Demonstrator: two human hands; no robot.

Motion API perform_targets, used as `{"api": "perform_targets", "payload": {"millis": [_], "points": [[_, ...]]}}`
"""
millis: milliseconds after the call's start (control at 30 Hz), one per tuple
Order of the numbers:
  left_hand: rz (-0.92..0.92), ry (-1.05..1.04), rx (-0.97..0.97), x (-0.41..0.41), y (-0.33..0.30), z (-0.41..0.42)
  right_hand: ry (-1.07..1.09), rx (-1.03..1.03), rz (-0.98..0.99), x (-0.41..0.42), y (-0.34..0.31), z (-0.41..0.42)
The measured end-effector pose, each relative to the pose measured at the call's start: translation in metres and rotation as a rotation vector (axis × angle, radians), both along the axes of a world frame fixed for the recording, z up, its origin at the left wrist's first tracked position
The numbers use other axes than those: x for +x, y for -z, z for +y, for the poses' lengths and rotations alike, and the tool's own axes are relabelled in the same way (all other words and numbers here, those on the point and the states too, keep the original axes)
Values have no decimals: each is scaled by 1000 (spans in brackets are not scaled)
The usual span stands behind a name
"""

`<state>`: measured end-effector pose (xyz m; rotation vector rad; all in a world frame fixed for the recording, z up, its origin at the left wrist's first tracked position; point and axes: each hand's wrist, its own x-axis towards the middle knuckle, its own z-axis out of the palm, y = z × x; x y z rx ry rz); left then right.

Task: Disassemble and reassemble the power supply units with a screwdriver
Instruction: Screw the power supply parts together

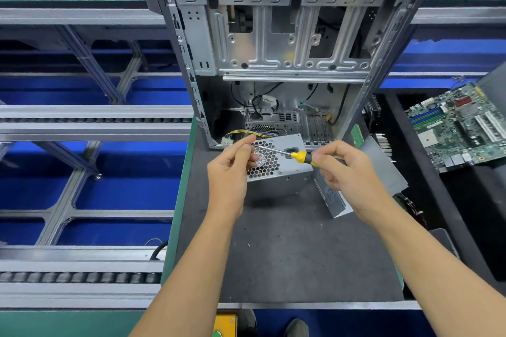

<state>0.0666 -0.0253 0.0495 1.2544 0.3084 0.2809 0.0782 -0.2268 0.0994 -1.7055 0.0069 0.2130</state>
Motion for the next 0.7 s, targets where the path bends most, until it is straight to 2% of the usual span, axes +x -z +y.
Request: {"api": "perform_targets", "payload": {"millis": [200,500,700], "points": [[-36,-23,-110,1,-4,0,-3,12,-3,0,2,1],[-31,0,-7,0,-5,-1,-16,-10,-4,-3,6,7],[-26,-2,-14,0,-4,-1,3,25,11,-6,8,6]]}}
